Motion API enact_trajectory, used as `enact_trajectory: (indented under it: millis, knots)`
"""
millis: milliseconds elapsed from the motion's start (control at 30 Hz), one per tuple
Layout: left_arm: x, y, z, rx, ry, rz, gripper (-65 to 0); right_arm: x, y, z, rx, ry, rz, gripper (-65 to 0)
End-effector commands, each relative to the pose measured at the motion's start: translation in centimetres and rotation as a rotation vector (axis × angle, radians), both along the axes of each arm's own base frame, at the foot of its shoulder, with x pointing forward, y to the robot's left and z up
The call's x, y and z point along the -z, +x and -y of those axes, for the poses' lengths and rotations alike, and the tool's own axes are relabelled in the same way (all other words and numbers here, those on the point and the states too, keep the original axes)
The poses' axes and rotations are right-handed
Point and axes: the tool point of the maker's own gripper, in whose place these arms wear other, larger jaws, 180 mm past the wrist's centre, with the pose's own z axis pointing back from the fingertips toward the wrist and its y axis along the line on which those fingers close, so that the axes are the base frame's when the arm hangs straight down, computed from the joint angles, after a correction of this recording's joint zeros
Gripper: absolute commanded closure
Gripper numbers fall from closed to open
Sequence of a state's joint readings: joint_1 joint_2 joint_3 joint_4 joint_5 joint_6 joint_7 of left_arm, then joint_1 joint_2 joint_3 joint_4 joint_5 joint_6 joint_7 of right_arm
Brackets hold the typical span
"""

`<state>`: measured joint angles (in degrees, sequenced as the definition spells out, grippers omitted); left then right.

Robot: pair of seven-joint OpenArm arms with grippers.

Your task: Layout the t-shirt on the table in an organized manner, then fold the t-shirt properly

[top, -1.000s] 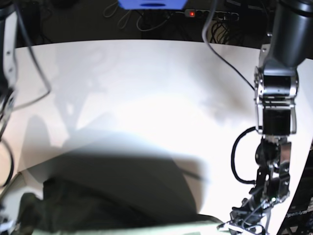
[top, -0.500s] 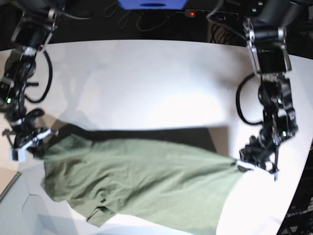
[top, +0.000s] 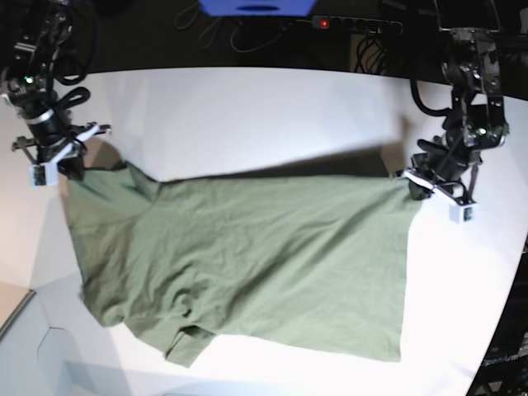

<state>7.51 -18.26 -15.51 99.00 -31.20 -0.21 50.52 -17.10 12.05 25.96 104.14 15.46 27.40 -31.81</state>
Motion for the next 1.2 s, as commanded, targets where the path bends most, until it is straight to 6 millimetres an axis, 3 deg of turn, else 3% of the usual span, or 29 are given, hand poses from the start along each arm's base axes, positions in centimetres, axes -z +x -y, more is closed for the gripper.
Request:
enact_trajectory:
  millis: [0,133,200,267,433,633,767,900,1000,1067,1167]
  knots:
    - [-1.8,0.8,-1.4,-0.025,0.023,0.061,-0.2,-2.0,0.5,0.3,-0.033,-0.02,0.066,0.0]
    - [-3.7,1.5,-4.2,-0.108,0.027,0.117,-0.2,-5.3,1.8,1.0,-0.07,-0.057,0.161,0.0]
    - [-7.1,3.8,-3.9,-0.097,0.032,0.211,-0.2,-7.9,3.6,1.3,-0.079,-0.085,0.236,0.0]
    - [-10.5,5.7,-3.7,-0.09,0.039,0.302,-0.2,-11.7,5.8,1.8,-0.09,-0.134,0.333,0.0]
    - [-20.5,10.4,-3.3,-0.085,0.028,0.56,-0.2,-19.6,10.8,4.3,-0.037,-0.209,0.448,0.0]
    - [-29.3,15.5,-1.7,-0.042,0.009,0.727,-0.2,-30.1,15.2,6.0,-0.029,-0.286,0.583,0.0]
    - [-33.4,18.5,0.3,0.016,0.006,0.767,-0.2,-35.8,17.0,6.0,-0.047,-0.312,0.669,0.0]
    - [-38.0,19.8,1.6,0.047,0.007,0.834,-0.2,-40.9,17.5,6.3,-0.02,-0.297,0.76,0.0]
    - [-41.2,20.6,2.1,0.06,0.007,0.872,-0.2,-44.5,18.4,4.7,-0.062,-0.304,0.819,0.0]
    - [-43.5,20.9,2.4,0.067,0.011,0.902,-0.2,-46.4,18.7,4.5,-0.073,-0.313,0.848,0.0]
    - [-44.9,21.5,1.9,0.055,0.001,0.908,-0.2,-48.3,19.3,4.3,-0.09,-0.304,0.875,0.0]
